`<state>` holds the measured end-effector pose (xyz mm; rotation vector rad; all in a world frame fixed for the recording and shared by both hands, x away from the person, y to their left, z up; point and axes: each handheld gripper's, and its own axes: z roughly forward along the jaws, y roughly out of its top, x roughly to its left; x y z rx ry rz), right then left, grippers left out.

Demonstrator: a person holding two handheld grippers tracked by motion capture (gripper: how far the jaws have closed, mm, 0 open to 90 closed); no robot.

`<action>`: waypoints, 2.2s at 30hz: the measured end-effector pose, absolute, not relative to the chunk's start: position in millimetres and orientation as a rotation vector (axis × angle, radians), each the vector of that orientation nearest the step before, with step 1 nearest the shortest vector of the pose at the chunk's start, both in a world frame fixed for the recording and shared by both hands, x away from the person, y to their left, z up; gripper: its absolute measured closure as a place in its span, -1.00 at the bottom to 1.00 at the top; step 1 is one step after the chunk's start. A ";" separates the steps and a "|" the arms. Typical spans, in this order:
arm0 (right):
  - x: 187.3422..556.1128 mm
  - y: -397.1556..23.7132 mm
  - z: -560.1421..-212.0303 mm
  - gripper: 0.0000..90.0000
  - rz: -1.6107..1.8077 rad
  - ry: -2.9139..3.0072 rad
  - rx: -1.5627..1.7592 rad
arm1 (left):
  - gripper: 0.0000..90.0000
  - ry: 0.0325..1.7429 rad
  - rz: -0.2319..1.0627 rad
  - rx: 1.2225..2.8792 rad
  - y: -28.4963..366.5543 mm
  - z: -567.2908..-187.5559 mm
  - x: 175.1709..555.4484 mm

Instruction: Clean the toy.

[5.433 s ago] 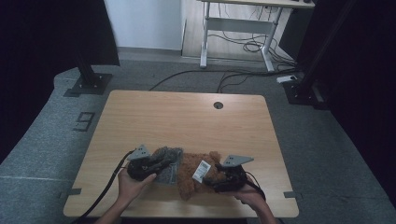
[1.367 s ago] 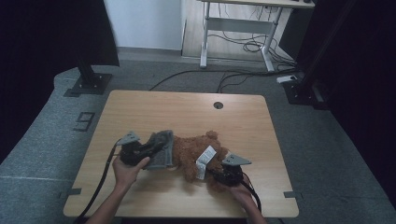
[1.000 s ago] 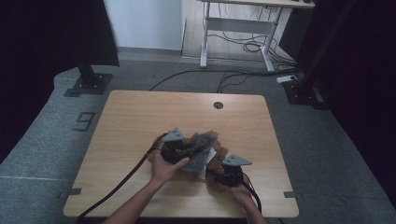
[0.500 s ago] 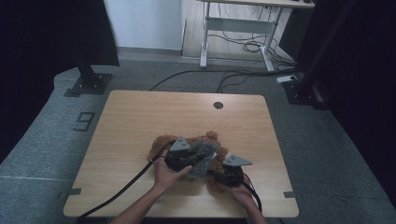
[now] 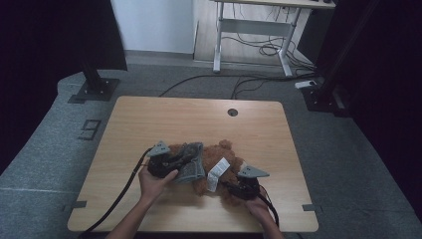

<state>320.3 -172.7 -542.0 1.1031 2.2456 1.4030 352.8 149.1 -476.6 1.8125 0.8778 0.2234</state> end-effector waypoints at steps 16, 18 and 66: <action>320.3 -174.1 -542.8 0.36 1.414 2.239 1.110 | 0.66 1.076 0.308 1.784 218.4 -496.7 361.4; 320.5 -174.5 -543.1 0.36 1.417 2.237 1.115 | 0.66 1.123 0.300 1.803 224.8 -507.6 366.2; 313.3 -219.3 -517.2 -0.41 1.542 2.186 1.099 | 0.67 0.887 0.239 1.861 152.2 -484.2 352.6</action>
